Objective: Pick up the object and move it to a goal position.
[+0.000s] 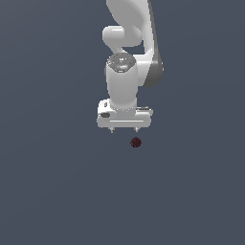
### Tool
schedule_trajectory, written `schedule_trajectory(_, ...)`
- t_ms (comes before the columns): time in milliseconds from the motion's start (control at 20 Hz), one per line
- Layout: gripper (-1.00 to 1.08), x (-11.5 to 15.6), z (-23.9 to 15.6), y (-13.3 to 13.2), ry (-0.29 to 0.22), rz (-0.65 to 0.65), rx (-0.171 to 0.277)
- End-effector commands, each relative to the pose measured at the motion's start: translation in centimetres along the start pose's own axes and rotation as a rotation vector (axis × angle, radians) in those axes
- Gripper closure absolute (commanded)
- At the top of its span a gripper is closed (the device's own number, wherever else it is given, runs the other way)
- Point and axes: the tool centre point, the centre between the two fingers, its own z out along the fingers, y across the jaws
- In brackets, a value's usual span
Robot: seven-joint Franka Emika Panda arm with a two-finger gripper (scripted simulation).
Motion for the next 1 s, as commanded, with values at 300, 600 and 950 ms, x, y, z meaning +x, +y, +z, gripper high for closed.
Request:
schedule_trajectory(300,-0.92,0.3,0.0,1.0,-0.003,-0.02,-0.018)
schedule_trajectory(600,-0.92,0.4,-0.1,1.6,-0.004,-0.029,-0.027)
schedule_trajectory(950,-0.92,0.3,0.2,1.3,-0.004,-0.002,-0.026)
